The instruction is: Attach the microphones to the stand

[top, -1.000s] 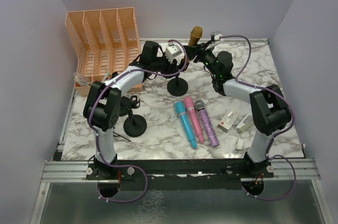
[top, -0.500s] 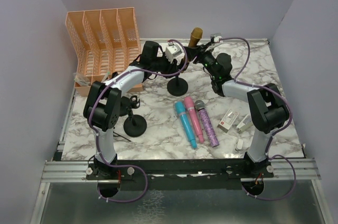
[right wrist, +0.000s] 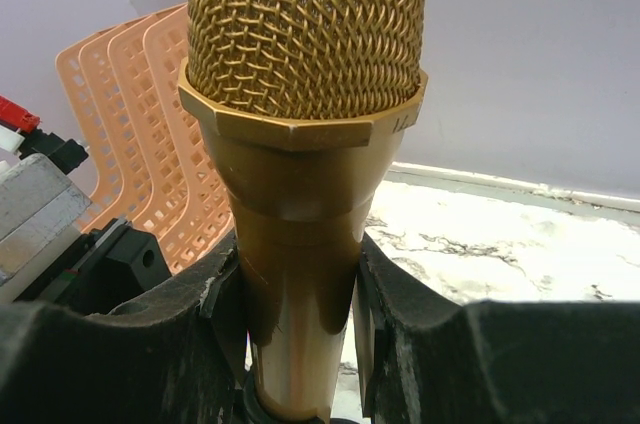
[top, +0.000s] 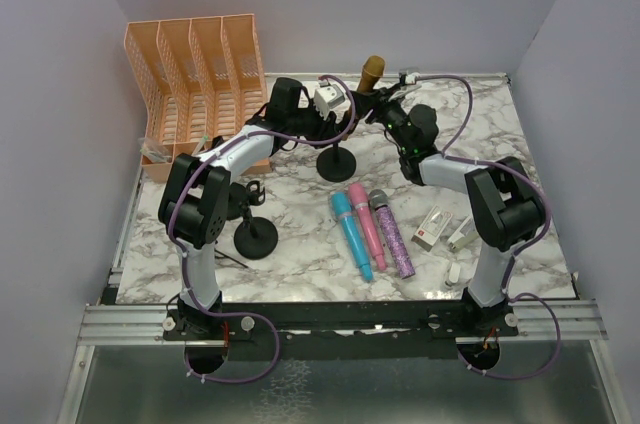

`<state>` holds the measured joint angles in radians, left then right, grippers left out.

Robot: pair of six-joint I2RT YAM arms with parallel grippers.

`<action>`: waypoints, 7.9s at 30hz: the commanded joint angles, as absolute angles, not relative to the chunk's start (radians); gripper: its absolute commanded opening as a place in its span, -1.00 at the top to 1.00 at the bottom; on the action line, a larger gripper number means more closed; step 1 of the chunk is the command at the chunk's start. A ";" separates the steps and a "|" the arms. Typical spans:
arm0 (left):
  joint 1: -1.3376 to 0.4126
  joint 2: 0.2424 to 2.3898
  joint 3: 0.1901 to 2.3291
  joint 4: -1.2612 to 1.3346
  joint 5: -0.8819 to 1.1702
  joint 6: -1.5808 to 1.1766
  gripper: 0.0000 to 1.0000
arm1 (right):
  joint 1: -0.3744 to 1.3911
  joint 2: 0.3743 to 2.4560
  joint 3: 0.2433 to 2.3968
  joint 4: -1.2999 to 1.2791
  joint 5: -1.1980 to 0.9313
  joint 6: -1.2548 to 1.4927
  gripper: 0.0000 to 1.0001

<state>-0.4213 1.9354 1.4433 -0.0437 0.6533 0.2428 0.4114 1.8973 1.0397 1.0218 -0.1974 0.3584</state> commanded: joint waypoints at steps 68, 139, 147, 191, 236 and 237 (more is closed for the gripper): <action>-0.377 2.072 1.647 0.118 -0.251 -0.184 0.67 | 0.494 1.259 0.822 0.092 -0.124 0.570 -0.31; -0.377 0.665 0.994 -0.328 -0.105 -0.266 -0.98 | 1.066 1.828 1.571 -0.224 0.032 0.758 0.37; -0.377 0.677 0.980 -0.328 -0.068 -0.278 -0.98 | 1.065 1.732 1.519 -0.252 0.217 0.730 0.47; -0.377 0.787 0.870 -0.165 0.109 -0.416 -0.98 | 0.799 1.347 1.086 -0.386 0.277 0.594 -0.08; -0.377 0.799 0.836 -0.100 0.129 -0.475 -0.98 | 0.943 1.830 1.154 -0.515 0.251 0.600 0.48; -0.377 0.799 0.838 -0.100 0.133 -0.477 -0.98 | 0.943 1.831 1.153 -0.517 0.263 0.605 0.58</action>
<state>-0.3759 0.7998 0.8410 -0.1127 0.1101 -0.4618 0.9363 1.7935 1.1301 -0.4976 0.2310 0.5869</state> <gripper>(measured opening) 0.988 0.373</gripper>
